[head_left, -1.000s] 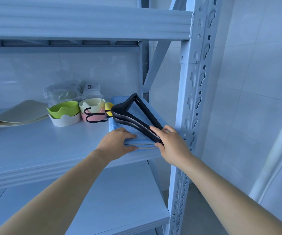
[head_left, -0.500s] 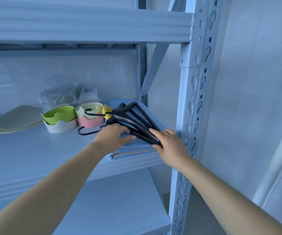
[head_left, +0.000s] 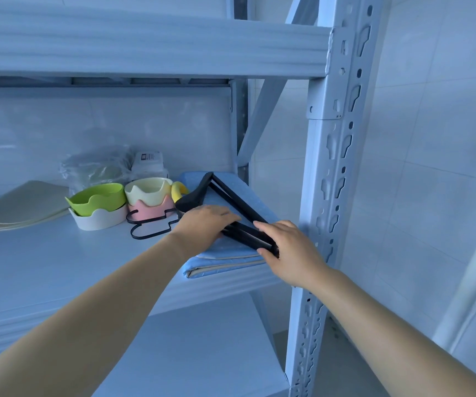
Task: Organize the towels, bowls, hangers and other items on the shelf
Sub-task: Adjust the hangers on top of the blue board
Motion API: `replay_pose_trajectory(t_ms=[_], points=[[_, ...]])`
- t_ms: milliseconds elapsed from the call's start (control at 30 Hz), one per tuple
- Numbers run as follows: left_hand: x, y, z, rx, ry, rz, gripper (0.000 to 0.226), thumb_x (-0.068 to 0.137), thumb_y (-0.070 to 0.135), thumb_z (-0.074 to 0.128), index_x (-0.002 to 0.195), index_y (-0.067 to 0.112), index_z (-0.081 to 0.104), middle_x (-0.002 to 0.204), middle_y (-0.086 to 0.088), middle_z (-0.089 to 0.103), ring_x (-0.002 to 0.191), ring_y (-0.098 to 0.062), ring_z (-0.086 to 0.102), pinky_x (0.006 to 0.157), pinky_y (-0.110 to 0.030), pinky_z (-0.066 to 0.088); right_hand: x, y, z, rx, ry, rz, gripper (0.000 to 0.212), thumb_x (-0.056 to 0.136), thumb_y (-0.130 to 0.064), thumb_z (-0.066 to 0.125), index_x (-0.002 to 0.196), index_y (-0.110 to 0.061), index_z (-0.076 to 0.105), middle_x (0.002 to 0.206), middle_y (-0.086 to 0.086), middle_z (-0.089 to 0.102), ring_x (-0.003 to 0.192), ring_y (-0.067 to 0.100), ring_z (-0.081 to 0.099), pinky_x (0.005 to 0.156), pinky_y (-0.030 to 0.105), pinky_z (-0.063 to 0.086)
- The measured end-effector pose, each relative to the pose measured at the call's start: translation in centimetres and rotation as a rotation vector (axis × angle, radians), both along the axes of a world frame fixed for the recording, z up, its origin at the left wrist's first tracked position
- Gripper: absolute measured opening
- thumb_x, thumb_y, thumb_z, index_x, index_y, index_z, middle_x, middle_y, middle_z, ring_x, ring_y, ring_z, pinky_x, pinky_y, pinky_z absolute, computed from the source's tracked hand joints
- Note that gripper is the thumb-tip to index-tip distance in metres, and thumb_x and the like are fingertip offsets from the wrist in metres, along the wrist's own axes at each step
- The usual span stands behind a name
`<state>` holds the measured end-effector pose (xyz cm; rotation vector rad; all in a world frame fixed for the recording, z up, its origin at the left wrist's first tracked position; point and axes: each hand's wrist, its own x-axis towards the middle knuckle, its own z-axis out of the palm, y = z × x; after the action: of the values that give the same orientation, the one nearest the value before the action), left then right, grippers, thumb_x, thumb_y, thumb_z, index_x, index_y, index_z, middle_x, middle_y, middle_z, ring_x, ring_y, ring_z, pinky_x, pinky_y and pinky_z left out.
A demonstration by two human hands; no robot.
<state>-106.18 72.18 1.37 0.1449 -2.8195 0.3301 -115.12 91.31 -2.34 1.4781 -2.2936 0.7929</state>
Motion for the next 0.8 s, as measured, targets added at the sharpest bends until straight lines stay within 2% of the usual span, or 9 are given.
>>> replay_pose_trajectory(t_ms=[67,133,267,400,533,667,800], points=[[-0.5,0.3,-0.1,0.005,-0.018,-0.009,0.039,0.093,0.018,0.052,0.13,0.026,0.045,0.12,0.004,0.054,0.115,-0.019,0.048,0.088,-0.033,0.045,0.0,-0.1,0.1,-0.004,0.006,0.006,0.05,0.087,-0.029,0.059,0.135,-0.022,0.046,0.127,-0.008,0.052,0.122,0.012,0.038,0.095,0.026,0.04],[-0.7,0.5,0.1,-0.011,-0.04,0.016,0.031,0.093,0.018,0.051,0.124,0.023,0.047,0.115,0.003,0.054,0.109,-0.02,0.049,0.082,-0.035,0.047,0.0,0.1,0.1,-0.034,-0.015,0.01,0.049,0.083,-0.029,0.063,0.131,-0.022,0.051,0.126,-0.01,0.049,0.119,0.011,0.04,0.095,0.024,0.039],[-1.0,0.6,0.5,-0.065,-0.074,0.028,0.024,0.095,0.015,0.048,0.116,0.025,0.049,0.109,0.005,0.053,0.102,-0.019,0.05,0.073,-0.035,0.048,0.0,0.8,-0.1,-0.059,-0.067,0.011,0.044,0.082,-0.025,0.065,0.125,-0.027,0.055,0.12,-0.013,0.048,0.107,0.009,0.047,0.083,0.017,0.036],[-1.4,0.7,0.7,-0.161,-0.077,-0.007,0.024,0.095,0.009,0.044,0.111,0.028,0.047,0.102,0.007,0.052,0.097,-0.016,0.05,0.062,-0.029,0.038,0.1,1.3,-0.6,-0.044,-0.041,0.01,0.043,0.087,-0.018,0.06,0.128,-0.026,0.05,0.124,-0.01,0.046,0.101,0.012,0.052,0.076,0.018,0.036],[-2.2,0.6,1.3,-0.166,-0.085,-0.054,0.022,0.094,0.01,0.044,0.107,0.027,0.049,0.098,0.008,0.051,0.095,-0.016,0.049,0.062,-0.028,0.034,0.2,1.3,-0.9,-0.039,-0.024,-0.003,0.045,0.09,-0.02,0.057,0.133,-0.022,0.045,0.131,-0.008,0.044,0.106,0.015,0.051,0.081,0.02,0.038],[-3.2,-0.1,2.2,-0.153,-0.114,-0.049,0.021,0.092,0.007,0.044,0.103,0.024,0.05,0.097,0.007,0.053,0.094,-0.016,0.05,0.067,-0.03,0.042,0.0,0.0,-0.6,-0.041,-0.05,-0.019,0.048,0.091,-0.022,0.057,0.136,-0.019,0.042,0.133,-0.005,0.046,0.112,0.02,0.047,0.093,0.028,0.041],[-3.6,-0.7,1.4,-0.107,-0.14,-0.019,0.019,0.094,0.012,0.047,0.109,0.022,0.05,0.105,0.004,0.052,0.101,-0.017,0.052,0.074,-0.034,0.047,-0.3,-1.2,-0.5,0.004,-0.02,-0.036,0.046,0.091,-0.013,0.054,0.135,-0.017,0.042,0.131,-0.002,0.048,0.113,0.024,0.045,0.092,0.035,0.044]])
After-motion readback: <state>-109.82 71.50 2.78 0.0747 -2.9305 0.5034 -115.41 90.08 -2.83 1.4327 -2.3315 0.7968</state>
